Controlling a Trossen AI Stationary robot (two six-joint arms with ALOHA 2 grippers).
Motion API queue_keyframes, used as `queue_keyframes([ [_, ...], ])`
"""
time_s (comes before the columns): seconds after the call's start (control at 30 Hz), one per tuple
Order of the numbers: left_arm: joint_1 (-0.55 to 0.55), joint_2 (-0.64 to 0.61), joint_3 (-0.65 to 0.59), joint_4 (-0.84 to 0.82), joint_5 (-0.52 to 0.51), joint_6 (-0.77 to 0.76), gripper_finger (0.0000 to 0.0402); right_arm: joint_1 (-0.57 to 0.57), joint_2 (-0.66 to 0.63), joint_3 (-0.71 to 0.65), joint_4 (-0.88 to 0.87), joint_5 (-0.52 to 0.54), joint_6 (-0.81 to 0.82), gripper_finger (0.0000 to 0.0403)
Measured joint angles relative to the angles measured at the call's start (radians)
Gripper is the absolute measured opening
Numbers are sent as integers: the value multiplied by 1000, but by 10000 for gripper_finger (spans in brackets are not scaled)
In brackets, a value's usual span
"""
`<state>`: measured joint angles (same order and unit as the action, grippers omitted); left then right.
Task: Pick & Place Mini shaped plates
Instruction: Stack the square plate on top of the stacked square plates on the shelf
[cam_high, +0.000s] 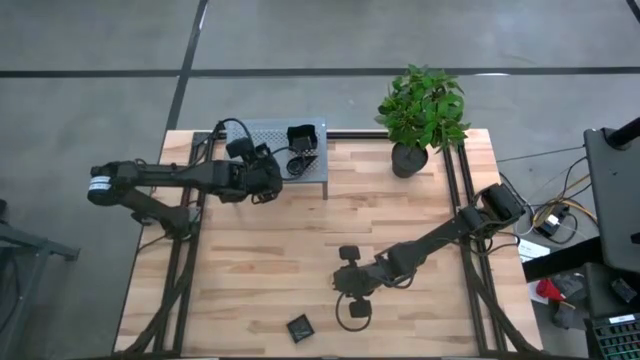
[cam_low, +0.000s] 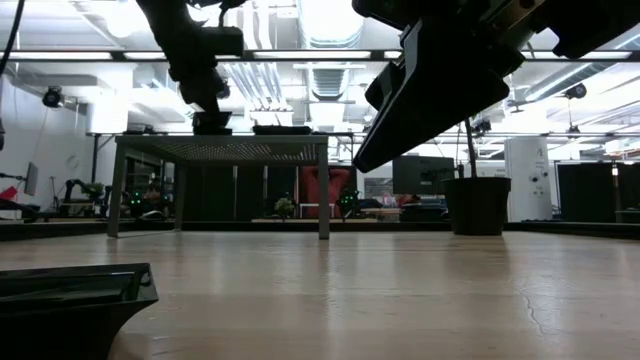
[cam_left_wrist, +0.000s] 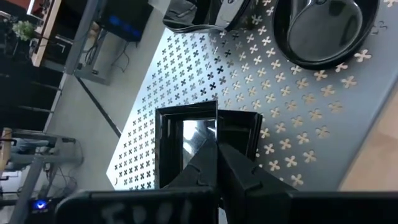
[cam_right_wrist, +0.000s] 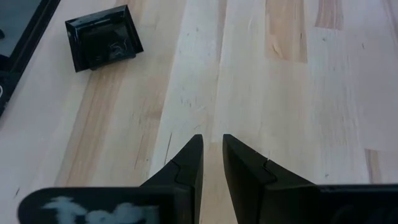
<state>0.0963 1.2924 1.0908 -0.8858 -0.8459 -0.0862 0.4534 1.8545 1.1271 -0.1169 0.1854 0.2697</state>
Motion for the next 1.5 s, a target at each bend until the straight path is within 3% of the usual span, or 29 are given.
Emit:
queue_keyframes([
  [0.37,-3,-1,8,33,12,19,105,0,0,0,1,0,0,56],
  [0.57,-49,-12,38,-60,31,-62,129,0,0,-4,1,0,0,56],
  [0.73,-142,-30,29,-34,225,-182,128,0,0,-11,1,0,12,56],
  [0.9,-288,-22,-14,120,393,-221,128,0,0,-14,1,0,12,56],
  [1.03,-436,-12,-73,365,513,-164,129,0,0,-14,1,0,12,56],
  [1.17,-577,6,-148,624,533,-94,127,0,0,-14,2,0,11,56],
  [1.3,-687,41,-213,708,544,20,124,0,0,-14,2,0,8,56],
  [1.5,-767,139,-291,938,546,10,122,0,0,-15,4,1,11,56],
])
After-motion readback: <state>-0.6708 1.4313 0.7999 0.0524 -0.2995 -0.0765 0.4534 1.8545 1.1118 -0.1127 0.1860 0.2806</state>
